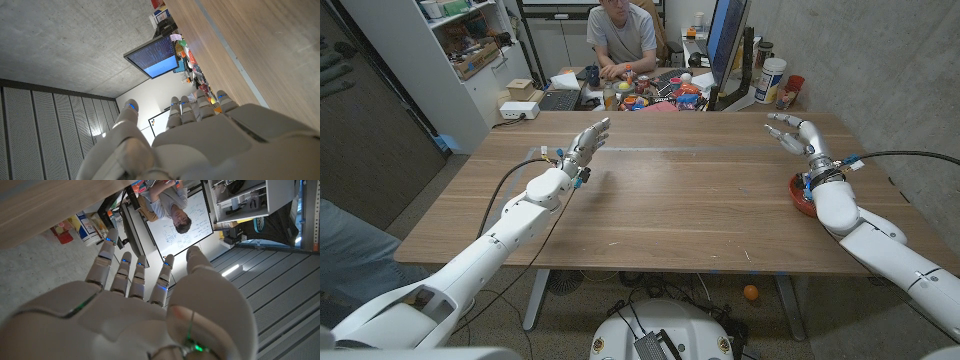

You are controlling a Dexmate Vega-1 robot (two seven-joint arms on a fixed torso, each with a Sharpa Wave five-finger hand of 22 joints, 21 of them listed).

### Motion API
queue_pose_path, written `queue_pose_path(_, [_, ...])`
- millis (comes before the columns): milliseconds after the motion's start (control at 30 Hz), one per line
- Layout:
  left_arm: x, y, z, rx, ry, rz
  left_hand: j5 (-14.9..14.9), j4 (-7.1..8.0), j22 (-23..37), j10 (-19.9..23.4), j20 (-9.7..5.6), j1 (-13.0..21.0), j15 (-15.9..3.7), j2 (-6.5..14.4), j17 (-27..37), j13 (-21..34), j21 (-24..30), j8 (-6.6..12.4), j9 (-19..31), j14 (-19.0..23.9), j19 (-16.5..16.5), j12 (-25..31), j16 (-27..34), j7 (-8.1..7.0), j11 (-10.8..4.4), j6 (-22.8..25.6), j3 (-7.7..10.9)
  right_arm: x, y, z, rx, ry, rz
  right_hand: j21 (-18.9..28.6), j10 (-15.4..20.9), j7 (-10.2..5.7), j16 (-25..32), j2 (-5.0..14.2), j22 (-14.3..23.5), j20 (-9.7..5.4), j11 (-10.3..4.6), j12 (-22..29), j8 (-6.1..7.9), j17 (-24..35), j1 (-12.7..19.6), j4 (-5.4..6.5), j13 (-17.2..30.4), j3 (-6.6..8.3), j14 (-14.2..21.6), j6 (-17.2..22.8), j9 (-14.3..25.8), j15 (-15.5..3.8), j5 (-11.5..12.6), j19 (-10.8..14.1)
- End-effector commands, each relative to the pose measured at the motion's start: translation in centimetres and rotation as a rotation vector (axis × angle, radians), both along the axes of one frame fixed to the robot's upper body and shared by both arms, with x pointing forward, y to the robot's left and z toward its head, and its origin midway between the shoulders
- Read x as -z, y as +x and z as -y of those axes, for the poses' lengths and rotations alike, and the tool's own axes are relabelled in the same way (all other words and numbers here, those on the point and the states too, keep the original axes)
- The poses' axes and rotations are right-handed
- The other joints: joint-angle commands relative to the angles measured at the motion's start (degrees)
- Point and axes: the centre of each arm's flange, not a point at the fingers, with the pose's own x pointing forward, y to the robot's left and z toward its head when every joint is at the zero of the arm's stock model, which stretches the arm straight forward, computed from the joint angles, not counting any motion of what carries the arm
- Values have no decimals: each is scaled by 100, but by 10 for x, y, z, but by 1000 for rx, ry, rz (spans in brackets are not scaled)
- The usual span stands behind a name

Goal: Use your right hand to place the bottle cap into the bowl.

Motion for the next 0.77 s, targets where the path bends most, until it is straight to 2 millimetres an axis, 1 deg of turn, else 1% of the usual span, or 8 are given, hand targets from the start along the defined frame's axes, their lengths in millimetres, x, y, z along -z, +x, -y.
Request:
queue_pose_path(33, [11, -11, -22, -10, -1, -1, -8, -4, 21, 46, -54, 4, -27, 43, 14, 10, 15, 29, 19, 8, -6, 32, -26, 17, 27, 53, 63, -18, 19, -37, -176, 66, 31, 46, 69, 17, -6, 60, -8, 10, 9, -2, -13, 19, 12, 12, 10, 33, 27, 1, 17, -56, 8, 118])
queue_pose_path(167, [11, -12, -25, -7, -10, 5, -8, -4, 20, 46, -76, 5, -26, 44, 14, 10, 11, 29, 19, 1, -19, 31, -28, 21, 42, 54, 65, -20, 22, -45, -208, 84, 32, 60, 114, 52, 8, 70, -13, 9, 11, 3, -12, 22, 4, 8, 10, 22, 83, -11, 17, -64, -2, 208])
queue_pose_path(267, [7, -15, -24, -3, -4, 19, -8, -6, 19, 39, -127, 6, -36, 45, 13, 10, 10, 31, 18, -4, -23, 28, -29, 24, 28, 59, 66, -21, 24, -49, -238, 91, 30, 72, 156, 71, 24, 69, -18, 2, 14, 8, -12, 20, 7, -5, 10, 15, 151, -24, 16, -75, -9, 292])
queue_pose_path(367, [4, -17, -22, -3, 8, 27, -8, -7, 19, 51, -150, 7, -49, 45, 12, 9, 6, 29, 18, -8, -35, 32, -30, 26, 60, 56, 68, -22, 27, -52, -263, 103, 28, 88, 218, 104, 51, 96, -22, -12, 46, 17, -6, 26, -5, -3, 10, 10, 242, -25, 17, -81, -18, 400])
queue_pose_path(500, [5, -18, -21, -4, 10, 28, -8, -8, 17, 47, -179, 9, -49, 45, 11, 9, 7, 28, 18, -8, -39, 29, -29, 35, 60, 56, 69, -22, 31, -57, -277, 106, 30, 100, 243, 107, 37, 126, -28, -6, 22, 10, 44, 31, 1, -14, 9, 8, 229, 96, 16, -77, -27, 510])
queue_pose_path(667, [7, -20, -22, -15, 11, 24, -8, -9, 16, 50, -194, 10, -51, 46, 11, 9, 3, 30, 18, -8, -51, 29, -29, 28, 56, 62, 71, -23, 37, -60, -285, 99, 24, 100, 256, 91, 22, 139, -32, 15, -8, 4, 50, 34, 11, -27, 10, 6, 209, 119, 16, -88, -32, 562])
queue_pose_path(767, [4, -17, -23, -21, 18, 32, -8, -9, 16, 53, -190, 10, -52, 46, 10, 8, 3, 31, 18, -10, -53, 30, -29, 34, 50, 65, 71, -24, 41, -60, -282, 108, 26, 92, 259, 90, 21, 142, -33, 34, -19, 1, 50, 35, 10, -29, 10, 3, 211, 123, 16, -87, -35, 566])
